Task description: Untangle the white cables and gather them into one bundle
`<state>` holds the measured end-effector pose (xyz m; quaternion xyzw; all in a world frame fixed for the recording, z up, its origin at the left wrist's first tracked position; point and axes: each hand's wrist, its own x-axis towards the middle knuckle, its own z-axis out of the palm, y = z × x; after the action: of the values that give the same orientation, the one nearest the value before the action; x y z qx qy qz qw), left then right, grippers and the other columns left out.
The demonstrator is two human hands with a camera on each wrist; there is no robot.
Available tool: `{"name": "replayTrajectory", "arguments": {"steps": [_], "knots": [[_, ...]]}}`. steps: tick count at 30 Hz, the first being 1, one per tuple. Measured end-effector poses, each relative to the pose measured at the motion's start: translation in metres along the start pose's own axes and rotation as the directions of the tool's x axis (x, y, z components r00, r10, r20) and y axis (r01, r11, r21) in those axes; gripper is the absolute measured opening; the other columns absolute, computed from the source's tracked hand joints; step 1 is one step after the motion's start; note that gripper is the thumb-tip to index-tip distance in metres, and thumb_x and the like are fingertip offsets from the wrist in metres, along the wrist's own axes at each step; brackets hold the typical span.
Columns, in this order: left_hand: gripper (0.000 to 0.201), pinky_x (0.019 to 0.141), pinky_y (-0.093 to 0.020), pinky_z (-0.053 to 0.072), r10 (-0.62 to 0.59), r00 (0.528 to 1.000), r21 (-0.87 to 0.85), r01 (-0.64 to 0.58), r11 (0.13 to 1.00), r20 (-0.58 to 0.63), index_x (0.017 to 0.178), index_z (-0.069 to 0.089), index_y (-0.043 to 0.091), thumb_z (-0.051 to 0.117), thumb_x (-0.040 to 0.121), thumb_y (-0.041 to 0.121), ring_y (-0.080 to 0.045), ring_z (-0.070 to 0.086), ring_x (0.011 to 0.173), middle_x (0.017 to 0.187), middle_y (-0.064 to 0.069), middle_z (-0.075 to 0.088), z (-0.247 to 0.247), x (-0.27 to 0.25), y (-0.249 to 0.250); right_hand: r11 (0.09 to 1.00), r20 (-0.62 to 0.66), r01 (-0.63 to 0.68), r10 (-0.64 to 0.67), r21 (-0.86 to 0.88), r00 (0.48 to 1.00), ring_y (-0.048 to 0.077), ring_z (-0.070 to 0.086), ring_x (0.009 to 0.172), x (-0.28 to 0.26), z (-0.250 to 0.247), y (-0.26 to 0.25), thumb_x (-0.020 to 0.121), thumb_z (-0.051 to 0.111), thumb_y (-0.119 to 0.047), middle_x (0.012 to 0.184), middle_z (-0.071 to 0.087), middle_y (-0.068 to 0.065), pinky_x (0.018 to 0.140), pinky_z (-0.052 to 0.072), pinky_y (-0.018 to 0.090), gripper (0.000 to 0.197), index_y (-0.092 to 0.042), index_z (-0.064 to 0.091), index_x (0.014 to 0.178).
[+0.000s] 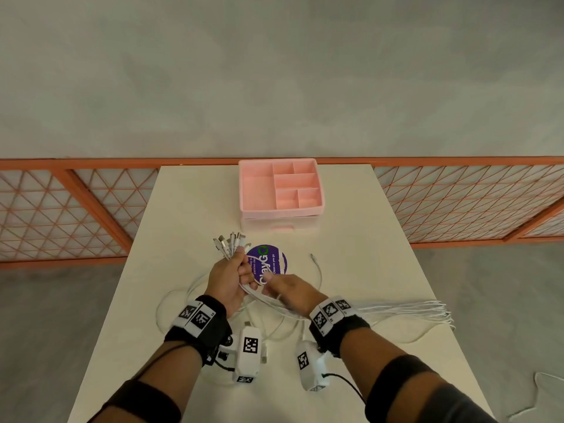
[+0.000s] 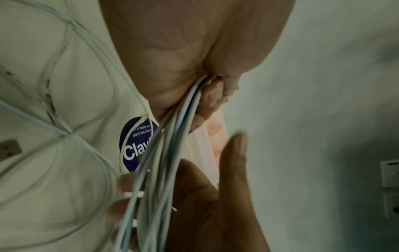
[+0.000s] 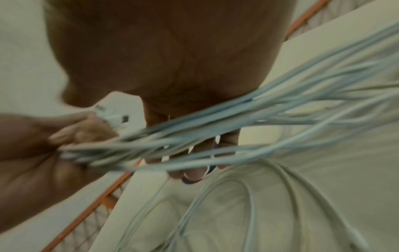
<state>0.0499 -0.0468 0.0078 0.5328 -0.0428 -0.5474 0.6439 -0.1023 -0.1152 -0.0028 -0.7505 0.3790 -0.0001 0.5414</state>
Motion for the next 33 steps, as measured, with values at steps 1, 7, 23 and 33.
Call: {"name": "replayTrajectory", "arguments": {"steps": [1,7,23,33], "knots": [[0.034,0.047,-0.028,0.037,0.004,1.0,0.019,-0.004,1.0,-0.012,0.075,0.049,0.014,0.049,0.104,0.032,-0.01,0.03,0.043,0.053,0.004,0.031,-0.002,0.001,0.0,0.999,-0.079,-0.021,0.018,-0.04,0.997,0.017,0.062,0.086,0.001,-0.008,0.005,0.097,0.038,-0.061,0.094,0.069,0.001,0.089,0.048,0.037,0.051,-0.02,0.068,0.09],[0.033,0.045,-0.024,0.031,-0.029,1.0,0.102,0.029,0.994,-0.006,0.074,0.049,0.014,0.052,0.103,0.031,-0.01,0.027,0.041,0.051,0.004,0.03,-0.002,-0.007,-0.005,0.771,-0.14,-0.256,0.215,-0.584,0.967,0.03,0.058,0.111,0.001,-0.028,0.068,0.092,0.052,-0.01,0.132,0.047,0.009,0.095,0.047,0.032,0.031,-0.011,0.059,0.122],[0.031,0.05,-0.028,0.034,0.162,0.953,0.185,-0.213,0.959,0.258,0.1,0.069,0.005,0.06,0.096,0.034,-0.011,0.034,0.047,0.074,-0.006,0.059,0.032,-0.006,0.007,0.959,-0.297,0.274,-0.284,-0.076,0.912,-0.008,0.052,0.059,-0.013,-0.091,-0.071,0.088,0.069,-0.012,0.074,0.065,-0.009,0.063,0.039,0.012,0.004,-0.012,0.07,0.085],[0.02,0.047,-0.026,0.033,0.018,0.994,0.152,-0.035,0.988,0.112,0.101,0.068,0.001,0.065,0.095,0.019,-0.008,0.033,0.044,0.07,-0.001,0.055,0.002,-0.009,-0.003,0.944,-0.976,0.3,0.075,0.136,0.206,0.018,0.063,0.077,-0.046,-0.207,-0.068,0.092,0.057,-0.014,0.086,0.069,0.0,0.072,0.053,0.033,0.011,-0.015,0.068,0.094]]}}
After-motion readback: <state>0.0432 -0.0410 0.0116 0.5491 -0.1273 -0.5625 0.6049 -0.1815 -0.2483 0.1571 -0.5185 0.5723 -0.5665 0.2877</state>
